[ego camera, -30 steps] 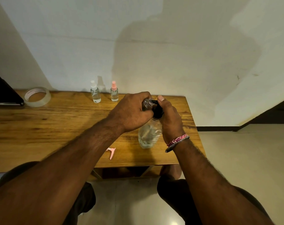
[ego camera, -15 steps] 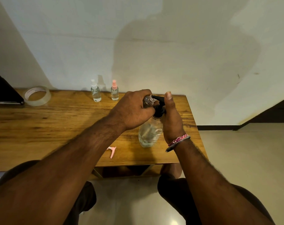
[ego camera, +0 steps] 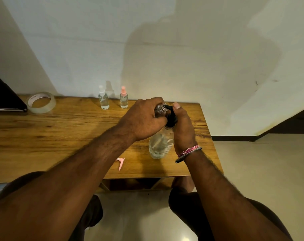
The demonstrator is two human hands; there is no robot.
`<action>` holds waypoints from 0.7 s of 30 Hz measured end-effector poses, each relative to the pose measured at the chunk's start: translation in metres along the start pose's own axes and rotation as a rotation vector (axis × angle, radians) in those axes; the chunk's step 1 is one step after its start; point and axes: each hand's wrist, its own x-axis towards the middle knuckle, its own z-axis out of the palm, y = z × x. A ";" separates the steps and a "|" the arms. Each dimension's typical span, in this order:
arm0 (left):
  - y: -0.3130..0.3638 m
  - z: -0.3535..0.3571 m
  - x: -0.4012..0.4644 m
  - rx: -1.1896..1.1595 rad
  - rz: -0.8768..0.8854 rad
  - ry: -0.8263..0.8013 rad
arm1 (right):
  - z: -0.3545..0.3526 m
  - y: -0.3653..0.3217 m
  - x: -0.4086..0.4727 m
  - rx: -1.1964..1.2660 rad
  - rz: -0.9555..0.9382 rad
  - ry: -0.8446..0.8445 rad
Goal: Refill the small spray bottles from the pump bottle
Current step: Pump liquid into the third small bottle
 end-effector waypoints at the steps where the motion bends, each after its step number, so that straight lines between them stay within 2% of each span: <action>1: 0.000 0.000 0.000 0.000 -0.001 0.000 | -0.001 0.001 0.001 0.007 0.006 0.014; 12: -0.003 0.000 0.000 0.010 -0.007 -0.006 | -0.001 -0.002 -0.001 -0.062 -0.033 0.024; 21: 0.000 -0.001 0.000 -0.025 -0.003 -0.005 | -0.001 -0.008 -0.008 -0.059 -0.043 -0.031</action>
